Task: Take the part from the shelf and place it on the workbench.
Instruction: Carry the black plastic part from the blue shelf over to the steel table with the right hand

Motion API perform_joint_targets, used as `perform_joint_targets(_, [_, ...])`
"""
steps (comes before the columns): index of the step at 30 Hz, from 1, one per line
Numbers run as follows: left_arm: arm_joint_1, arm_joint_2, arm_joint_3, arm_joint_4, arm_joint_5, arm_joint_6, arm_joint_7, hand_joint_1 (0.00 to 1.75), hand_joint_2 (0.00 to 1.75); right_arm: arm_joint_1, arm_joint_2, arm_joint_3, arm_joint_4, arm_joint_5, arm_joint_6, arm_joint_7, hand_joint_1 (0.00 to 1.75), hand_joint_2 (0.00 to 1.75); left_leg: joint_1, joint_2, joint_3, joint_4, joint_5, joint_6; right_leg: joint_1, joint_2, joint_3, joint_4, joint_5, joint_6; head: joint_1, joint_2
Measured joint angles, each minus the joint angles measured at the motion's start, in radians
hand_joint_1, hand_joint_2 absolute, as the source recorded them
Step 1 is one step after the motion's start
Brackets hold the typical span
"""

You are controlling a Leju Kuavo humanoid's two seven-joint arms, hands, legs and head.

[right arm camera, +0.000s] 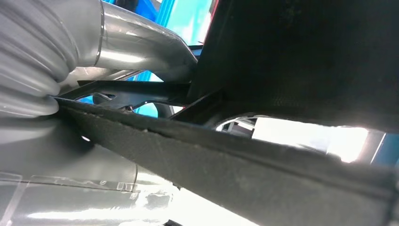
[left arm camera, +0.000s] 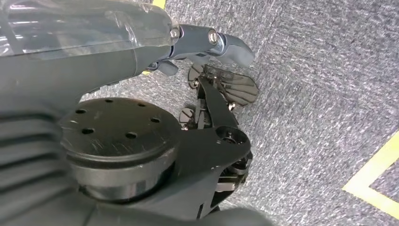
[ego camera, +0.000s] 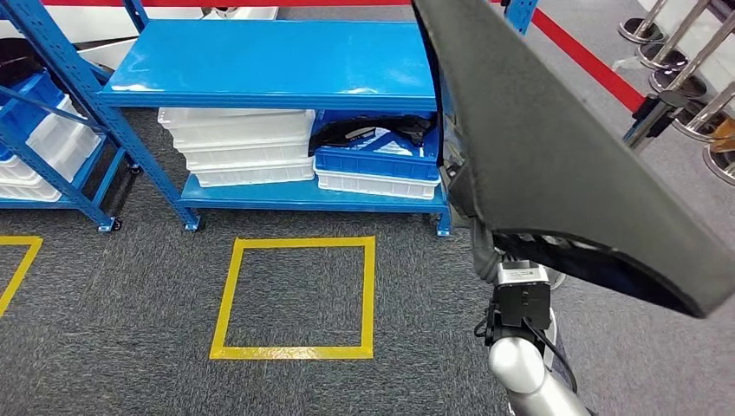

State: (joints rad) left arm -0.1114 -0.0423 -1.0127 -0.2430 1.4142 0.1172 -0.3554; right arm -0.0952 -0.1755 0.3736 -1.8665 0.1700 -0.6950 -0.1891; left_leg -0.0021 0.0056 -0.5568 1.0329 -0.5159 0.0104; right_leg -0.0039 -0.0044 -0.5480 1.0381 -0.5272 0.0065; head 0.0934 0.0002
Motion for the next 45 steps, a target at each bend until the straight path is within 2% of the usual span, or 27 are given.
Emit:
perform_joint_targets(2, [0.0, 0.0, 0.0, 0.0, -0.003, -0.003, -0.008, 0.0, 1.75, 0.004, 0.0, -0.001, -0.001, 0.001, 0.0, 0.0, 1.75, 1.75, 0.001, 0.001, -0.004, 0.002, 0.002, -0.011, -0.002, -0.001, -0.004, -0.011, 0.007, -0.008, 0.001, 0.0])
perform_joint_targets(3, [0.0, 0.0, 0.0, 0.0, -0.007, -0.008, -0.02, 0.0, 1.75, 0.006, 0.0, -0.002, -0.002, 0.001, 0.0, 0.0, 1.75, 1.75, 0.001, 0.0, -0.008, 0.011, -0.007, -0.017, -0.005, -0.002, -0.004, -0.015, 0.012, -0.013, -0.002, 0.0])
perform_joint_targets(5, [0.0, 0.0, -0.002, 0.0, -0.022, -0.031, -0.058, 0.0, 0.87, 0.009, 0.0, -0.005, -0.006, 0.005, 0.0, 0.0, 1.75, 1.75, 0.003, -0.002, -0.034, 0.079, -0.057, -0.028, -0.011, -0.005, -0.007, -0.023, 0.021, -0.024, -0.013, 0.0])
perform_joint_targets(7, [0.002, 0.0, -0.006, 0.0, -0.034, -0.099, -0.104, 0.0, 0.0, 0.015, 0.0, -0.008, -0.009, 0.005, 0.0, 0.0, 1.75, 1.75, 0.008, -0.003, -0.084, 0.204, -0.121, -0.037, -0.01, -0.007, -0.014, -0.022, 0.025, -0.028, -0.026, 0.0])
perform_joint_targets(8, [0.004, 0.0, -0.007, 0.0, -0.036, -0.155, -0.126, 0.0, 0.0, 0.018, 0.0, -0.009, -0.009, 0.003, 0.0, -0.001, 1.75, 1.75, 0.011, -0.003, -0.101, 0.253, -0.138, -0.04, -0.009, -0.008, -0.018, -0.021, 0.027, -0.029, -0.03, 0.0])
perform_joint_targets(9, [0.005, 0.0, -0.008, 0.0, -0.035, -0.217, -0.146, 0.0, 0.44, 0.022, 0.0, -0.01, -0.009, 0.0, 0.0, -0.001, 1.75, 1.75, 0.013, -0.003, -0.102, 0.268, -0.136, -0.042, -0.01, -0.008, -0.021, -0.019, 0.029, -0.029, -0.033, 0.0])
perform_joint_targets(10, [0.006, 0.0, -0.008, 0.0, -0.034, -0.271, -0.162, 0.0, 0.87, 0.024, 0.0, -0.011, -0.009, -0.003, 0.0, -0.002, 1.75, 1.75, 0.014, -0.003, -0.084, 0.242, -0.115, -0.043, -0.01, -0.008, -0.023, -0.017, 0.03, -0.028, -0.035, 0.0])
perform_joint_targets(12, [0.006, 0.0, -0.008, 0.0, -0.03, -0.334, -0.182, 0.0, 1.75, 0.026, 0.0, -0.013, -0.011, -0.008, 0.0, -0.004, 1.75, 1.75, 0.017, -0.003, -0.013, 0.113, -0.056, -0.04, -0.011, -0.007, -0.027, -0.009, 0.03, -0.025, -0.04, 0.0])
perform_joint_targets(14, [0.006, 0.0, -0.008, 0.0, -0.023, -0.35, -0.184, 0.0, 1.75, 0.025, 0.0, -0.015, -0.014, -0.011, 0.0, -0.006, 1.75, 1.75, 0.015, -0.003, 0.03, 0.015, -0.026, -0.032, -0.008, -0.006, -0.034, 0.0, 0.031, -0.016, -0.042, 0.0])
perform_joint_targets(17, [0.009, 0.001, -0.008, 0.0, -0.008, -0.362, -0.177, 0.0, 1.75, 0.024, 0.0, -0.015, -0.014, -0.014, 0.0, -0.01, 1.75, 1.75, 0.01, -0.003, 0.025, -0.003, -0.018, -0.015, -0.007, -0.005, -0.044, 0.002, 0.039, 0.005, -0.041, 0.0])
perform_joint_targets(18, [0.01, 0.001, -0.008, 0.0, -0.005, -0.365, -0.175, 0.0, 1.75, 0.024, 0.0, -0.016, -0.014, -0.014, 0.0, -0.01, 1.75, 1.75, 0.012, -0.002, 0.024, -0.008, -0.012, -0.008, -0.008, -0.004, -0.047, 0.007, 0.033, 0.01, -0.041, 0.0])
perform_joint_targets(20, [0.01, 0.0, -0.008, 0.0, -0.003, -0.369, -0.175, 0.0, 1.75, 0.024, -0.001, -0.018, -0.014, -0.015, 0.0, -0.011, 1.75, 1.75, 0.016, 0.0, 0.018, -0.018, 0.001, 0.007, -0.01, -0.001, -0.072, 0.067, -0.015, 0.019, -0.035, 0.0])
perform_joint_targets(22, [0.009, 0.0, -0.008, 0.0, -0.003, -0.371, -0.174, 0.0, 1.75, 0.024, -0.001, -0.021, -0.014, -0.015, 0.0, -0.012, 1.75, 1.75, 0.015, 0.001, 0.007, -0.018, 0.008, 0.013, -0.012, 0.0, -0.123, 0.194, -0.087, 0.025, -0.026, 0.0])
perform_joint_targets(23, [0.01, 0.0, -0.008, 0.0, -0.003, -0.372, -0.174, 0.0, 1.75, 0.025, -0.002, -0.022, -0.014, -0.016, 0.0, -0.012, 1.75, 1.75, 0.015, 0.001, 0.002, -0.017, 0.011, 0.013, -0.012, 0.0, -0.144, 0.25, -0.11, 0.027, -0.023, 0.0])
perform_joint_targets(24, [0.011, 0.0, -0.008, 0.0, -0.003, -0.372, -0.174, 0.0, 1.75, 0.026, -0.002, -0.022, -0.014, -0.016, 0.0, -0.012, 1.75, 1.75, 0.014, 0.002, -0.002, -0.015, 0.012, 0.013, -0.013, 0.0, -0.149, 0.275, -0.113, 0.029, -0.022, 0.0])
perform_joint_targets(25, [0.011, 0.0, -0.008, 0.0, -0.002, -0.372, -0.174, 0.0, 1.75, 0.026, -0.002, -0.022, -0.014, -0.016, 0.0, -0.012, 1.75, 1.75, 0.015, 0.001, -0.004, -0.013, 0.013, 0.012, -0.014, 0.0, -0.136, 0.261, -0.097, 0.029, -0.021, 0.0])
perform_joint_targets(27, [0.011, 0.0, -0.008, 0.0, -0.003, -0.372, -0.173, 0.0, 1.75, 0.026, -0.002, -0.023, -0.014, -0.017, 0.0, -0.012, 1.75, 1.75, 0.016, 0.001, -0.006, -0.007, 0.013, 0.009, -0.016, 0.0, -0.064, 0.133, -0.036, 0.028, -0.017, 0.0])
perform_joint_targets(29, [0.01, 0.0, -0.008, 0.0, -0.003, -0.372, -0.173, 0.0, 1.75, 0.025, -0.002, -0.023, -0.014, -0.017, 0.0, -0.012, 1.75, 1.75, 0.013, -0.001, -0.012, 0.003, 0.012, -0.001, -0.015, 0.001, -0.008, 0.02, -0.003, 0.024, -0.011, 0.0])
perform_joint_targets(32, [0.01, 0.0, -0.008, 0.0, -0.002, -0.372, -0.172, 0.0, 1.75, 0.026, -0.002, -0.023, -0.015, -0.017, 0.0, -0.012, 1.75, 1.75, 0.01, -0.003, -0.019, 0.006, 0.017, -0.018, -0.012, 0.004, -0.006, -0.002, 0.001, 0.008, -0.016, 0.0])
perform_joint_targets(34, [0.01, 0.0, -0.008, 0.0, -0.002, -0.372, -0.172, 0.0, 1.75, 0.026, -0.002, -0.023, -0.015, -0.017, 0.0, -0.012, 1.75, 1.75, 0.012, -0.003, -0.026, 0.024, 0.0, -0.029, -0.013, 0.003, -0.007, -0.008, 0.008, -0.006, -0.022, 0.0])
perform_joint_targets(36, [0.01, 0.0, -0.008, 0.0, -0.002, -0.365, -0.172, 0.0, 1.75, 0.025, -0.002, -0.023, -0.015, -0.017, 0.0, -0.012, 1.75, 1.75, 0.014, -0.004, -0.06, 0.113, -0.057, -0.036, -0.014, 0.001, -0.01, -0.012, 0.014, -0.017, -0.031, 0.0])
perform_joint_targets(38, [0.01, 0.0, -0.008, 0.0, -0.001, -0.345, -0.174, 0.0, 1.75, 0.025, -0.002, -0.023, -0.015, -0.016, 0.0, -0.012, 1.75, 1.75, 0.014, -0.003, -0.112, 0.237, -0.116, -0.039, -0.011, -0.001, -0.015, -0.011, 0.017, -0.022, -0.039, 0.0])
perform_joint_targets(39, [0.01, 0.0, -0.008, 0.0, -0.001, -0.328, -0.174, 0.0, 1.75, 0.026, -0.002, -0.023, -0.015, -0.016, 0.0, -0.011, 1.75, 1.75, 0.013, -0.003, -0.123, 0.269, -0.123, -0.038, -0.009, -0.001, -0.017, -0.01, 0.017, -0.023, -0.04, 0.0])
perform_joint_targets(40, [0.011, 0.0, -0.008, 0.0, -0.001, -0.309, -0.173, 0.0, 1.75, 0.026, -0.002, -0.023, -0.015, -0.015, 0.0, -0.011, 1.75, 1.75, 0.013, -0.003, -0.117, 0.266, -0.111, -0.036, -0.008, -0.001, -0.018, -0.008, 0.018, -0.024, -0.041, 0.0])
perform_joint_targets(41, [0.011, 0.0, -0.008, 0.0, -0.003, -0.285, -0.17, 0.0, 1.75, 0.026, -0.002, -0.023, -0.015, -0.015, 0.0, -0.011, 1.75, 1.75, 0.012, -0.004, -0.093, 0.223, -0.083, -0.031, -0.007, 0.0, -0.018, -0.006, 0.017, -0.024, -0.042, 0.0])
perform_joint_targets(43, [0.009, 0.001, -0.008, 0.0, -0.005, -0.224, -0.162, 0.0, 1.75, 0.026, -0.002, -0.023, -0.015, -0.015, 0.0, -0.011, 1.75, 1.75, 0.009, -0.004, -0.027, 0.089, -0.024, -0.019, -0.004, 0.001, -0.018, -0.003, 0.017, -0.022, -0.044, 0.0])
perform_joint_targets(45, [0.008, 0.001, -0.008, 0.0, 0.002, -0.158, -0.147, 0.0, 1.75, 0.026, -0.002, -0.023, -0.015, -0.014, 0.0, -0.011, 1.75, 1.75, 0.003, -0.004, 0.004, 0.01, -0.001, -0.011, -0.003, 0.002, -0.023, -0.001, 0.019, -0.016, -0.045, 0.0])
